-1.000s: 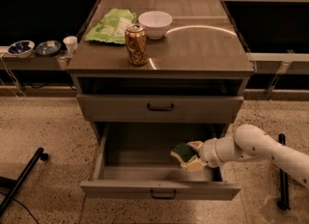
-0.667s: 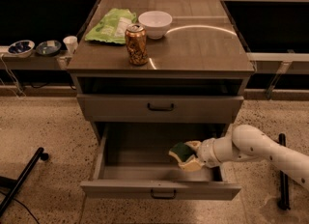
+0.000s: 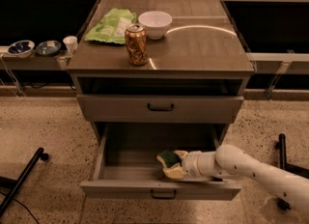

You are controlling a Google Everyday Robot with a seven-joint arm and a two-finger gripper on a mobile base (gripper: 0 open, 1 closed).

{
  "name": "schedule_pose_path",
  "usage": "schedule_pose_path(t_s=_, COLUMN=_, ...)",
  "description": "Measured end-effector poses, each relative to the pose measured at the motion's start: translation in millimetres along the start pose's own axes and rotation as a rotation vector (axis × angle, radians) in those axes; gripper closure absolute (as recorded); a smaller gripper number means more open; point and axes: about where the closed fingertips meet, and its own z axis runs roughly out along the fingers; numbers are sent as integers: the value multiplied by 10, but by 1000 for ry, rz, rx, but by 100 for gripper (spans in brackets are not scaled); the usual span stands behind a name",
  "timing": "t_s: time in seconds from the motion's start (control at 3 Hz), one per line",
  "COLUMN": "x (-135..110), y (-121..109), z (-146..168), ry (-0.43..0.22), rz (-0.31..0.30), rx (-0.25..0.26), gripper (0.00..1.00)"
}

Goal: Place sponge into middle drawer

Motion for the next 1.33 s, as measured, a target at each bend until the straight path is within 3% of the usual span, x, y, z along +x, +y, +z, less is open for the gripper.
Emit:
schedule_pose_path(t_s=0.33, x=-50, y=-205, z=283, ry=-95, rz=75, rx=139, gripper=100)
schedule_pose_path(t_s=0.67, x=-237, y=-563, z=285, ry=-114, rz=53, rx=242, gripper=100)
schedule_pose_path(t_s=1.0, x=-340, y=-1124, z=429, ry=-35, rz=31, rx=254, gripper=73)
schedule_pose_path(t_s=1.33, x=-118, y=-1297, z=660, ry=6, rz=10, rx=156, gripper=50)
